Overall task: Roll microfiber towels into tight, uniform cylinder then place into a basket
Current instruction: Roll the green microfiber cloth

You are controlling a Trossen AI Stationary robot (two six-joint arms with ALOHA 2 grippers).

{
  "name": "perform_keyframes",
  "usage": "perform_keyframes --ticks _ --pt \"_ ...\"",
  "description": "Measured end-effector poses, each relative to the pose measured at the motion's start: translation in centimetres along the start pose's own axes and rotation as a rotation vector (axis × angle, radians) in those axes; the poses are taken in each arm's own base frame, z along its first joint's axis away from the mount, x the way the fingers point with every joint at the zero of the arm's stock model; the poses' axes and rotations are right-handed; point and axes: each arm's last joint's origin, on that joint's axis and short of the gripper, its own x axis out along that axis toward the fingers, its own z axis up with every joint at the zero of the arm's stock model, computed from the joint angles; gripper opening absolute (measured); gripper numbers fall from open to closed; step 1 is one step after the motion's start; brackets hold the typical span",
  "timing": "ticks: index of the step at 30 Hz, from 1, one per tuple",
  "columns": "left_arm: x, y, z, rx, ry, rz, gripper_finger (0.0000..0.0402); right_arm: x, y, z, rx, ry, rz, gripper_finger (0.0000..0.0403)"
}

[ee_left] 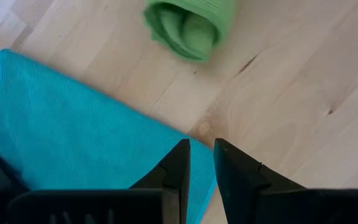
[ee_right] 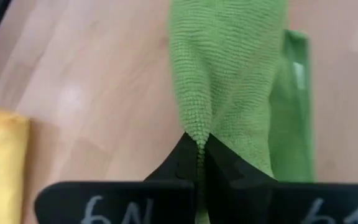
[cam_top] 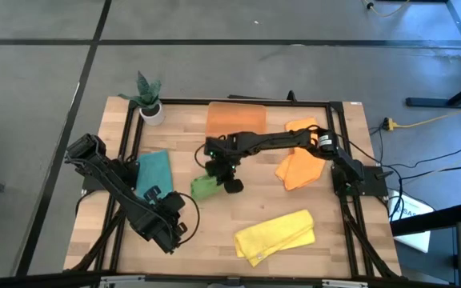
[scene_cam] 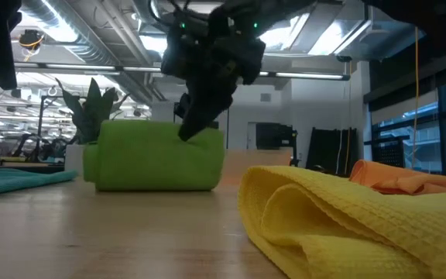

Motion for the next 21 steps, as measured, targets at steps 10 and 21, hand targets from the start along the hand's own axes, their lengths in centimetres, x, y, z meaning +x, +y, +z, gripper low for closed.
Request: perform_keyframes --ticks 10,21 --pt "0.0 0.0 0.0 0.000 0.000 0.000 0.0064 0.1 -3.5 -1.8 0.091 -0.090 -0.077 0.0008" --pt "0.0 0.0 0.0 0.000 0.000 0.000 0.0064 -0.1 -5.2 -3.1 0.158 -0.060 -0.200 0.0008"
